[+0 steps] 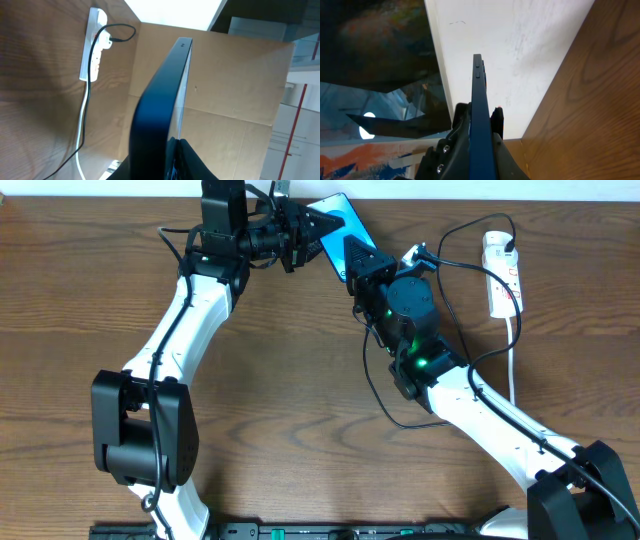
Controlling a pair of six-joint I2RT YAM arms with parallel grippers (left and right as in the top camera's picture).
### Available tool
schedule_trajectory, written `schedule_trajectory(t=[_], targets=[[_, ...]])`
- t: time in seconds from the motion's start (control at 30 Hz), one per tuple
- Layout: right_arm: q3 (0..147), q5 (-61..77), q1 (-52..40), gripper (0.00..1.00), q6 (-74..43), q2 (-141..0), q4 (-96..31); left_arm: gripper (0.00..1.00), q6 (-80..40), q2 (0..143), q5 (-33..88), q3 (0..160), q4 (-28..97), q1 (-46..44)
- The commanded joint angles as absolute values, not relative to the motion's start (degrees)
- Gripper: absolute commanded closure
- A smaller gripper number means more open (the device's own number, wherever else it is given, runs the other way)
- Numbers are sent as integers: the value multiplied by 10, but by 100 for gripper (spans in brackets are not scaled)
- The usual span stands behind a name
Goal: Plug charger to phone and switch on socket
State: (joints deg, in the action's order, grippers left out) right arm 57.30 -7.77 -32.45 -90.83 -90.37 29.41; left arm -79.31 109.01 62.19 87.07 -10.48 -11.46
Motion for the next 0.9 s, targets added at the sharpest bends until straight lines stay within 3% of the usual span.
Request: schedule_trajectory(t=[0.0,0.5,0.63,0.7,0.87], targets=[[555,36,-374,98,-880,-916,267,76,-798,1076,571,893,-126,-123],[555,36,-380,98,-880,-916,274,75,-798,1076,540,893,-126,-128],[555,36,-380,98,-880,-916,274,83,-798,1076,532,893,-126,-133],[555,36,-380,98,-880,-916,274,92,-798,1076,532,893,-126,-133],[555,36,-379,97,-880,-916,274,92,-798,1076,530,893,-126,-133]])
